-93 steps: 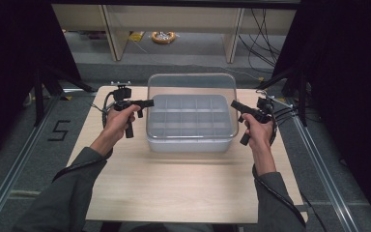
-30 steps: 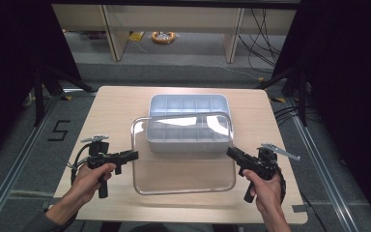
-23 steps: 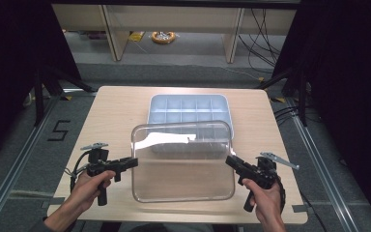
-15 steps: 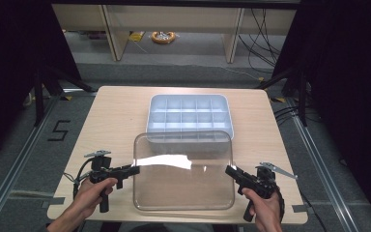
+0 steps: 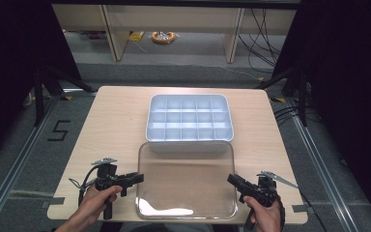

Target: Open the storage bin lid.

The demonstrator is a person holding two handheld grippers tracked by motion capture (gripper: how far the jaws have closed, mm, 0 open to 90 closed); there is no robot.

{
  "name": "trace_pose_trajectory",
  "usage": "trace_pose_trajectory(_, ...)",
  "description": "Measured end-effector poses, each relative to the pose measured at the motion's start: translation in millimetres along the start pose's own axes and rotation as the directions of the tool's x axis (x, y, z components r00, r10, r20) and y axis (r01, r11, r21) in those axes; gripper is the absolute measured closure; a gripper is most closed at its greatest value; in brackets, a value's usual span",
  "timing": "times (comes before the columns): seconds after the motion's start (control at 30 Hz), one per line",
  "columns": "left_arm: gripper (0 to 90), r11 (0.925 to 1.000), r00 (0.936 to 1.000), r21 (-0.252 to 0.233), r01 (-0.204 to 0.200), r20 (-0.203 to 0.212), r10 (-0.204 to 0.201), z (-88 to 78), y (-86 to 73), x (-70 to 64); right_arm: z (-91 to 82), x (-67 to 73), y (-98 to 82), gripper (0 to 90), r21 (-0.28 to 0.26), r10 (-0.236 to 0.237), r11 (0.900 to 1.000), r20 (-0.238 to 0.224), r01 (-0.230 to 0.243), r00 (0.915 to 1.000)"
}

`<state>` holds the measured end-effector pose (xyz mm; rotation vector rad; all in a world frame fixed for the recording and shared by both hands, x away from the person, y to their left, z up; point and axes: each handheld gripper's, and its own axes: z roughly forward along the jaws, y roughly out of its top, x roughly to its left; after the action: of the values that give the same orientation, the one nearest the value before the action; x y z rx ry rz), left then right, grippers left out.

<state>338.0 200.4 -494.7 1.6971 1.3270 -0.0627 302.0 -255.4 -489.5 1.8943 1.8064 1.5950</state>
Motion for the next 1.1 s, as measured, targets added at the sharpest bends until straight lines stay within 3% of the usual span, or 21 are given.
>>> trace_pose_trajectory(0.03,60.2,1.0000,1.0000,0.000,0.005,0.000,-0.005,0.6,-1.0,-0.2,0.6,1.0,-0.8,66.3,-0.005,0.020,1.000,-0.011,-0.020,0.9997)
trace_pose_trajectory(0.13,59.8,1.0000,1.0000,0.007,0.004,-0.003,-0.004,1.1,-2.7,-0.1,1.9,-2.2,-3.2,66.1,0.012,0.005,1.000,0.018,-0.005,0.9998)
trace_pose_trajectory(0.17,59.9,0.9999,1.0000,0.011,0.000,-0.001,0.000,1.5,-3.3,0.4,0.1,1.7,-3.6,66.0,0.020,0.057,0.998,-0.002,-0.057,0.9984)
trace_pose_trajectory(0.23,59.9,0.9996,1.0000,0.028,-0.008,-0.005,0.008,2.5,-4.6,2.4,0.8,1.3,-4.1,66.0,0.018,0.059,0.998,0.004,-0.059,0.9982)
trace_pose_trajectory(0.27,59.9,0.9996,1.0000,0.027,0.003,-0.002,-0.003,3.9,-5.4,2.6,2.6,-2.0,-4.3,66.0,0.011,0.022,1.000,0.021,-0.023,0.9995)
trace_pose_trajectory(0.3,59.9,0.9994,0.9999,0.032,0.010,-0.005,-0.010,4.8,-6.0,2.8,2.1,1.0,-4.8,65.8,0.025,0.081,0.996,-0.005,-0.080,0.9967)
trace_pose_trajectory(0.33,59.9,0.9994,1.0000,0.036,0.000,-0.006,0.000,5.8,-6.4,3.9,3.5,-4.6,-4.9,65.8,0.018,0.011,1.000,0.020,-0.011,0.9997)
trace_pose_trajectory(0.4,60.0,0.9993,0.9999,0.038,-0.002,-0.014,0.002,7.8,-7.1,4.7,4.4,-5.8,-5.8,65.5,0.035,0.022,0.999,0.023,-0.022,0.9995)
trace_pose_trajectory(0.43,60.0,0.9993,0.9999,0.038,-0.004,-0.015,0.004,9.3,-7.3,5.2,4.9,-4.0,-6.7,65.5,0.047,0.066,0.997,0.015,-0.067,0.9977)
trace_pose_trajectory(0.47,59.6,0.9991,0.9999,0.043,0.000,-0.016,0.000,10.1,-7.4,5.5,6.5,-7.9,-7.3,65.3,0.040,0.032,0.999,0.014,-0.032,0.9994)
trace_pose_trajectory(0.5,59.4,0.9988,0.9998,0.049,-0.006,-0.020,0.007,11.0,-7.8,6.4,7.6,-7.7,-8.1,65.0,0.048,0.045,0.998,0.027,-0.046,0.9986)
trace_pose_trajectory(0.53,59.0,0.9987,0.9998,0.052,-0.001,-0.021,0.002,12.6,-8.2,6.6,7.3,-9.4,-7.8,64.8,0.052,0.021,0.998,0.028,-0.023,0.9994)
trace_pose_trajectory(0.7,57.8,0.9978,0.9997,0.067,0.001,-0.026,0.001,16.7,-8.7,8.1,12.1,-11.5,-9.4,63.9,0.083,0.066,0.994,0.038,-0.069,0.9971)
trace_pose_trajectory(0.8,57.6,0.9977,0.9995,0.068,-0.008,-0.029,0.010,17.8,-8.8,8.4,13.9,-14.9,-9.5,63.5,0.083,0.029,0.996,0.039,-0.033,0.9988)
trace_pose_trajectory(0.9,56.9,0.9971,0.9994,0.074,-0.015,-0.031,0.017,18.4,-9.0,8.4,14.8,-15.6,-10.2,63.2,0.091,0.030,0.995,0.053,-0.035,0.9981)
trace_pose_trajectory(0.93,56.9,0.9970,0.9993,0.075,-0.018,-0.031,0.020,18.5,-8.8,8.6,15.2,-17.5,-10.3,63.1,0.074,0.011,0.997,0.028,-0.013,0.9995)
trace_pose_trajectory(0.97,56.9,0.9970,0.9993,0.076,-0.019,-0.031,0.021,18.7,-8.7,8.7,13.8,-13.1,-10.6,63.1,0.090,0.075,0.993,0.036,-0.078,0.9966)
trace_pose_trajectory(1.0,56.8,0.9969,0.9993,0.075,-0.021,-0.030,0.024,18.9,-8.5,8.7,13.6,-13.2,-10.3,63.1,0.100,0.078,0.992,0.035,-0.082,0.9963)
trace_pose_trajectory(1.03,56.8,0.9969,0.9991,0.075,-0.024,-0.032,0.027,19.0,-8.5,8.6,16.2,-14.1,-11.0,63.0,0.089,0.072,0.993,0.052,-0.076,0.9960)
trace_pose_trajectory(1.07,56.7,0.9970,0.9991,0.073,-0.024,-0.033,0.027,19.5,-8.6,8.5,17.1,-19.3,-10.2,62.9,0.087,0.011,0.996,0.052,-0.015,0.9986)
trace_pose_trajectory(1.1,56.6,0.9970,0.9991,0.073,-0.024,-0.032,0.027,19.9,-8.6,8.6,17.9,-18.8,-10.1,62.8,0.088,0.020,0.996,0.057,-0.025,0.9982)
